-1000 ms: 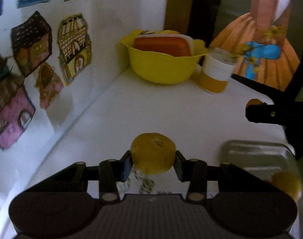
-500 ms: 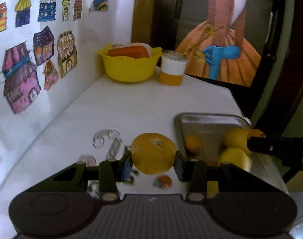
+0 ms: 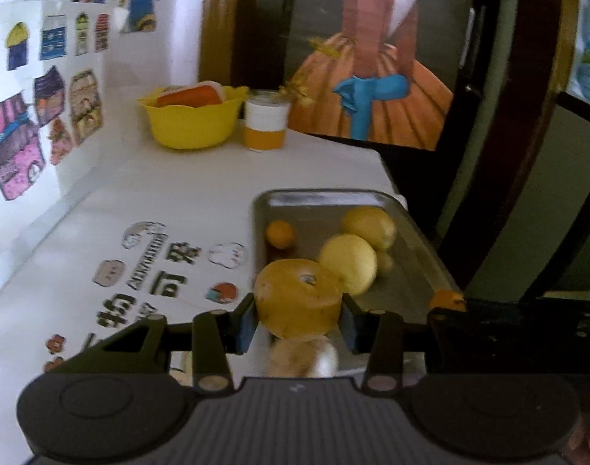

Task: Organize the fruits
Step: 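Carry the orange and small red fruit onto the metal tray and open both tools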

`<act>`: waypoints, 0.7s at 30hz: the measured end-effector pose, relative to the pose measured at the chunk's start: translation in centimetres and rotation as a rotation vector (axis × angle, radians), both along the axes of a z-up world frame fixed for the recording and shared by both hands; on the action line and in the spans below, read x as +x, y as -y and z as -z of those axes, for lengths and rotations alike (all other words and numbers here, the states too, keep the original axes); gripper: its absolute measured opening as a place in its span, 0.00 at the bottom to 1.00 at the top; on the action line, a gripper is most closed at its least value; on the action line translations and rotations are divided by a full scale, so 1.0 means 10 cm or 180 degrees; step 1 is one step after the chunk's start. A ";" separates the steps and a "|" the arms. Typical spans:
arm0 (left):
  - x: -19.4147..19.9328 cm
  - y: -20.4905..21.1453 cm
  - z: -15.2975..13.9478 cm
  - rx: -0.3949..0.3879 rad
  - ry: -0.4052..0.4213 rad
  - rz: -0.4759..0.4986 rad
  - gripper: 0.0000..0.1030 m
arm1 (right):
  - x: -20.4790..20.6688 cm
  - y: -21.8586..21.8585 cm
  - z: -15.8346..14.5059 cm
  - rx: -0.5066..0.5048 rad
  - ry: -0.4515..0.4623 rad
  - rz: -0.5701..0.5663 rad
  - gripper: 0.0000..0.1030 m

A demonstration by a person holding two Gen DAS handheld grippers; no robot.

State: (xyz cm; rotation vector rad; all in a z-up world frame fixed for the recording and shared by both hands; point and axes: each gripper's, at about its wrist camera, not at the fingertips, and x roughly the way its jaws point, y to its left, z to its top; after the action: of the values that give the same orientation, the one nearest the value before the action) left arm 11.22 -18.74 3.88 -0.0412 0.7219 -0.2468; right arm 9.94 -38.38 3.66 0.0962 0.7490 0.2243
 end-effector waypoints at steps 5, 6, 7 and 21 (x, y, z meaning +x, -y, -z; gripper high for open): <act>-0.03 0.19 0.10 0.0051 -0.0084 0.0089 0.46 | -0.05 0.12 0.11 -0.0020 -0.0032 0.0069 0.30; -0.03 0.23 0.12 0.0062 -0.0098 0.0103 0.46 | -0.06 0.15 0.14 -0.0020 -0.0036 0.0080 0.30; -0.03 0.27 0.13 0.0071 -0.0114 0.0117 0.46 | -0.06 0.16 0.15 -0.0021 -0.0041 0.0092 0.30; -0.01 0.53 0.27 0.0143 -0.0175 0.0233 0.46 | 0.07 0.28 0.35 -0.0093 0.0074 0.0025 0.31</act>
State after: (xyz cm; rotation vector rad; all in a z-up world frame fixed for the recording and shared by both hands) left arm 11.13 -23.99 1.23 0.0212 0.7842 -0.3003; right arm 10.67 -41.14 0.20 0.0685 0.7285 0.2067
